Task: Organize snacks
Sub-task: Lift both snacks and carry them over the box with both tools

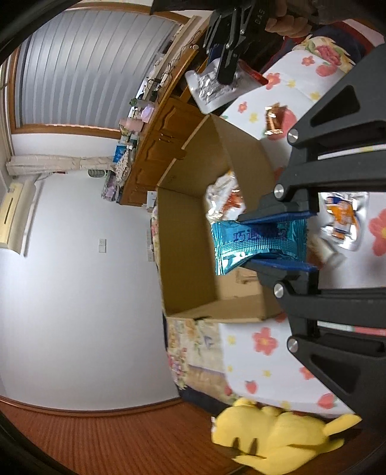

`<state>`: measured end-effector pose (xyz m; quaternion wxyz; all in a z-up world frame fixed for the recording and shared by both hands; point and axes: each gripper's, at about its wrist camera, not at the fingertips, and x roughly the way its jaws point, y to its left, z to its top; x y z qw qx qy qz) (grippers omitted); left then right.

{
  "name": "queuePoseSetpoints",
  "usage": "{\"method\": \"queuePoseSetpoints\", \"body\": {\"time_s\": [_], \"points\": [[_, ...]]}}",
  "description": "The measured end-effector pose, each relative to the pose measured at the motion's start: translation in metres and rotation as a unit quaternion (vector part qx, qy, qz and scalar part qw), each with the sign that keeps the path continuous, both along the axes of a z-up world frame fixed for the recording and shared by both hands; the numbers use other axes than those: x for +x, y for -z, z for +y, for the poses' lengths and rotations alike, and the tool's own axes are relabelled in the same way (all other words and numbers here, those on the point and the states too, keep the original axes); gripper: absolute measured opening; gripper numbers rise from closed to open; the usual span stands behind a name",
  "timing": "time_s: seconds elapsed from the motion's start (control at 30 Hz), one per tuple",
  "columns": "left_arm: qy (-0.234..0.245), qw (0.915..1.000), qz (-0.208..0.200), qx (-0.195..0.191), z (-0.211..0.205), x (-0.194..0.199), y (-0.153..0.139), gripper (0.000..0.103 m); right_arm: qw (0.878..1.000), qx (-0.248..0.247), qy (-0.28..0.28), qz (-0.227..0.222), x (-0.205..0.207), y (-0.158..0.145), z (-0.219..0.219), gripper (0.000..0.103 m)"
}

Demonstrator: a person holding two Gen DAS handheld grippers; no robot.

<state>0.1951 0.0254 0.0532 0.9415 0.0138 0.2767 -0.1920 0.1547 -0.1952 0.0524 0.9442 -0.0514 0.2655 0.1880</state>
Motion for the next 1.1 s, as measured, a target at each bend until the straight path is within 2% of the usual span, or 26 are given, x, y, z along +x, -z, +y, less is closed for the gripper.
{"method": "queuePoseSetpoints", "body": {"time_s": [0.17,0.33,0.73,1.1], "points": [[0.011,0.9999,0.006,-0.002,-0.009,0.02,-0.012,0.018,1.0,-0.007,-0.002,-0.015,0.02,-0.014,0.01,0.029],[0.015,0.9998,0.014,-0.003,-0.015,0.039,-0.016,0.018,1.0,-0.018,0.005,-0.022,0.041,-0.016,0.019,0.028],[-0.003,0.9992,0.039,0.009,-0.029,0.072,0.003,0.018,0.999,-0.026,0.017,-0.009,0.081,-0.005,0.032,0.029],[-0.004,0.9977,0.061,0.029,-0.032,0.08,0.021,0.019,0.999,-0.02,0.026,0.019,0.111,0.008,0.034,0.029]]}}
